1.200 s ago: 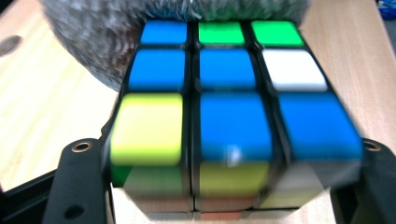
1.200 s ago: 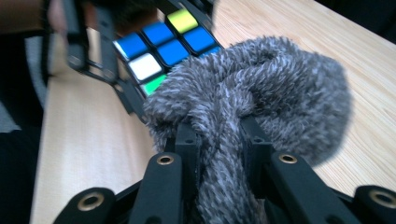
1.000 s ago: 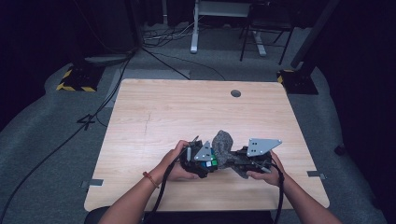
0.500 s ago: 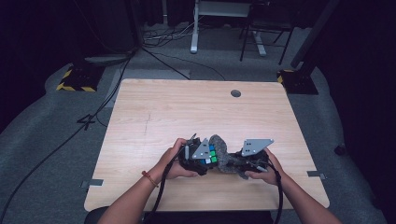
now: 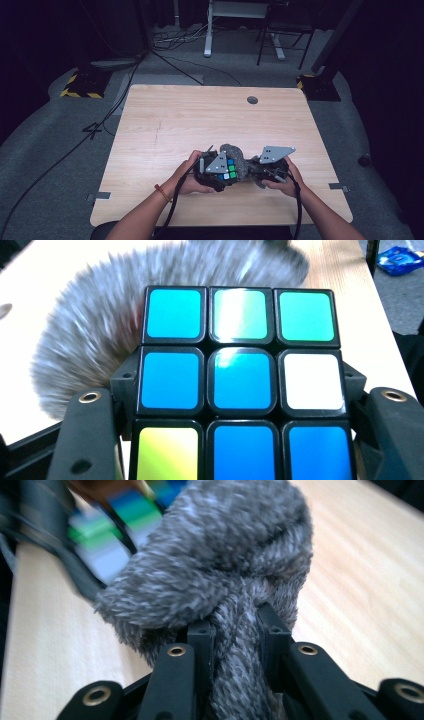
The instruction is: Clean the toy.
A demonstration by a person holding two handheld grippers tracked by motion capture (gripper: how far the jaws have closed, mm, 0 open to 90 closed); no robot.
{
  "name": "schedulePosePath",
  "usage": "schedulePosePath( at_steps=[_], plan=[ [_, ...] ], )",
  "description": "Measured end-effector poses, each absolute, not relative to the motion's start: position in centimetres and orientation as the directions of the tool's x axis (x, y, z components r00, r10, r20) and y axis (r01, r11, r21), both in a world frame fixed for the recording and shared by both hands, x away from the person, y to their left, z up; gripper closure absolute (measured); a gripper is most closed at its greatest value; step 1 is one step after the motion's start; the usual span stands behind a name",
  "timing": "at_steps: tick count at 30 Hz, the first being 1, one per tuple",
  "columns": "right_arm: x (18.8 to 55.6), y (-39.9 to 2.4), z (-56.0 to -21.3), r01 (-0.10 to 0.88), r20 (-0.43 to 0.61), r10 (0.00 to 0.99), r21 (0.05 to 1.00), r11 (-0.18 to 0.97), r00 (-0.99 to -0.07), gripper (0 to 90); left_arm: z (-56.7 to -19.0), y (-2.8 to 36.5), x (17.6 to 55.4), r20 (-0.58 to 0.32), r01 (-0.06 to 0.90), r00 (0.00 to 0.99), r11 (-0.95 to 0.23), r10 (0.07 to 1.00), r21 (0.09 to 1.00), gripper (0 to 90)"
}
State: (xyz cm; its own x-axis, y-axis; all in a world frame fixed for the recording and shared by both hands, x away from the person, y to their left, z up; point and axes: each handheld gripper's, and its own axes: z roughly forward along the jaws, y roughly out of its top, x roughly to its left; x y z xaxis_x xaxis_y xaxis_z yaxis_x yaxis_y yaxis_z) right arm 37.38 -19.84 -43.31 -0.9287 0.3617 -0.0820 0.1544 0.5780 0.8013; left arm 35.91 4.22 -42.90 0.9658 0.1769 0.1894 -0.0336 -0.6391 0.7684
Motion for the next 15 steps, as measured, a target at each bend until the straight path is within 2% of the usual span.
schedulePosePath(
  at_steps=[3,9,15],
  plan=[
    [37.6,-19.8,-43.9,0.168,-0.066,0.354,0.79,0.59,-0.933,74.3,-42.6,4.5,35.9,0.19,-0.036,0.966,-0.633,0.177,0.773,33.4],
    [36.6,-19.3,-43.7,0.124,-0.079,0.296,0.784,0.608,-0.952,74.4,-42.3,5.4,36.5,0.185,-0.016,0.961,-0.625,0.205,0.78,33.4],
    [35.8,-19.4,-42.4,0.093,-0.082,0.282,0.825,0.557,-0.956,74.4,-43.1,4.9,36.6,0.184,0.004,0.959,-0.658,0.216,0.753,33.4]
  ],
)
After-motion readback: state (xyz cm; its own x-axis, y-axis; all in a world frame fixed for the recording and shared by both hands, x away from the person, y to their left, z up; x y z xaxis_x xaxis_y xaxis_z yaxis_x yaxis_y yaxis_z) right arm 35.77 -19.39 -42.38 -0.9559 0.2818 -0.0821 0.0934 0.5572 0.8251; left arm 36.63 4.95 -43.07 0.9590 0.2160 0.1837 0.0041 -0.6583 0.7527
